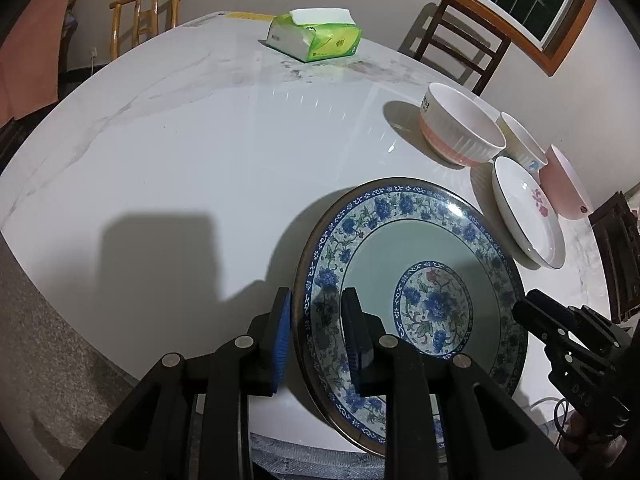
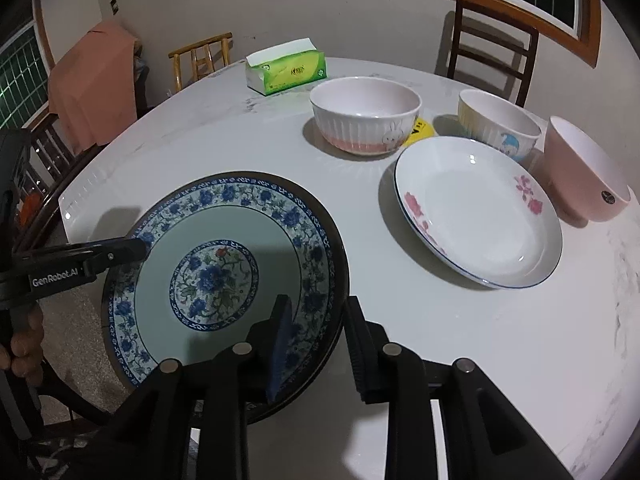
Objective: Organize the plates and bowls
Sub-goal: 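Lower the held plate onto the other blue-and-white plate with the left tool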
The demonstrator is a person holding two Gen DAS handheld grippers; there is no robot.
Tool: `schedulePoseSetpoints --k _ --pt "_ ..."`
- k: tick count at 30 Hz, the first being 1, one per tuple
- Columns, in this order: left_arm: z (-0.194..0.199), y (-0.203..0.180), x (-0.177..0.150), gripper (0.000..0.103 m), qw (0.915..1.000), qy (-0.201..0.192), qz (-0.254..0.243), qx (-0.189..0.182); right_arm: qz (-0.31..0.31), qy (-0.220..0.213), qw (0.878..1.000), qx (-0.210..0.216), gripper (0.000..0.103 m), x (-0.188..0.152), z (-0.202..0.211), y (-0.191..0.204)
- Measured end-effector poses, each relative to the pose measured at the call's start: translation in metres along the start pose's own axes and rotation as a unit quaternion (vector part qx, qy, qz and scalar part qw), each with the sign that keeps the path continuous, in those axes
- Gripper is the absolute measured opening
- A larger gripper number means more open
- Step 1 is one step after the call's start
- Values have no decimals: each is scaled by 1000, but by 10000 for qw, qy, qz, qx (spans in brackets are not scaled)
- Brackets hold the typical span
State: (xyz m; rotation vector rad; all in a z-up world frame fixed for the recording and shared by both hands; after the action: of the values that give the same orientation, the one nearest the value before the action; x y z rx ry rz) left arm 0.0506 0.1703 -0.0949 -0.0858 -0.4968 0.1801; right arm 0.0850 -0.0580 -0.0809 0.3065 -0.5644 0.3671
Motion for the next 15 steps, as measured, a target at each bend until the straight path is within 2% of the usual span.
schedulePoseSetpoints --k 15 --pt "18 -14 8 29 9978 -455 -204 435 39 -194 9995 -232 28 2 10 -7"
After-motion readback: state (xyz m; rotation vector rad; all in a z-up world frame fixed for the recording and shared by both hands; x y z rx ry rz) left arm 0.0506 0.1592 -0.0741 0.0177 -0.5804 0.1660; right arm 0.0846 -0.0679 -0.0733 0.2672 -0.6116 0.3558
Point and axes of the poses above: each gripper's, at about its wrist camera, not at the fingertips, and z roughly against the way its jaws point, y to its left, x to its top, the point moved 3 cm from there along -z, roughly the way its jaws point, and after that the axes turned 7 degrees about x, right-handed, at the moved point
